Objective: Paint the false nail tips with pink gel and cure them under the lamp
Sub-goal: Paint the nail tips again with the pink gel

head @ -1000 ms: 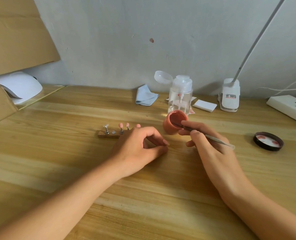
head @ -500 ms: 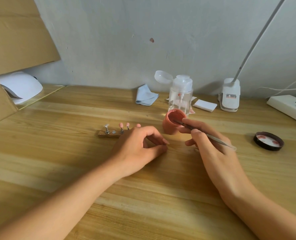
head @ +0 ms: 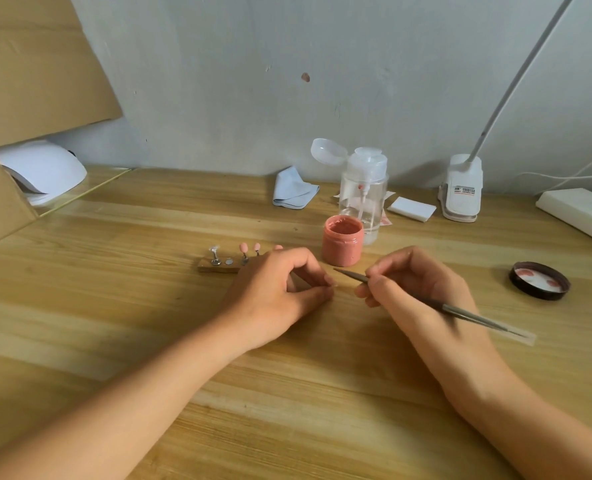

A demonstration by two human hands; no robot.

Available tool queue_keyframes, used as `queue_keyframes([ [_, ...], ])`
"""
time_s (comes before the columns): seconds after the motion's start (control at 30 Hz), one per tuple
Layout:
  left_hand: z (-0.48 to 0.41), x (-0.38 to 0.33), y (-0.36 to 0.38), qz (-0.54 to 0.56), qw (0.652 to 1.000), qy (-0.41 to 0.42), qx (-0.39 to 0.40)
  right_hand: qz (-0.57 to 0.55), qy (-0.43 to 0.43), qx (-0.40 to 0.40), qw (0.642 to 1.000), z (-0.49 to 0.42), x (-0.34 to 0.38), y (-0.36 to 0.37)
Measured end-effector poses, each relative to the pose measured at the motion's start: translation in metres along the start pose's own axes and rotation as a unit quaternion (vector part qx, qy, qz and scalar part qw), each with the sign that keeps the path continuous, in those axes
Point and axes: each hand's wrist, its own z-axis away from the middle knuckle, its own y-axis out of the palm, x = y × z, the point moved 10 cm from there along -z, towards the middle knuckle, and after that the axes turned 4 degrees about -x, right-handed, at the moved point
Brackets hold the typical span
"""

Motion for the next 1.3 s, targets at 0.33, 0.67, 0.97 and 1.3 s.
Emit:
queue_keyframes([
  [0.33, 0.001, 0.0015, -0.001, 0.005, 1.0, -0.015, -0.003, 0.06, 0.001, 0.015, 0.998, 0.0018, 0.0022, 0.0043],
  [0.67, 0.0014, -0.0004, -0.0014, 0.0, 1.0, -0.015, -0.003, 0.051, -0.005, 0.019, 0.999, 0.0017, 0.0046, 0.006],
  [0.97, 0.0004, -0.0012, -0.0017, -0.009, 1.0, -0.013, -0.007, 0.059, -0.01, 0.015, 0.998, 0.0002, 0.0032, 0.0045],
  [1.3, -0.0001, -0.0002, -0.0023, -0.017, 1.0, -0.008, -0.013, 0.081, -0.009, 0.009, 0.997, 0.0002, 0.0035, 0.0044],
])
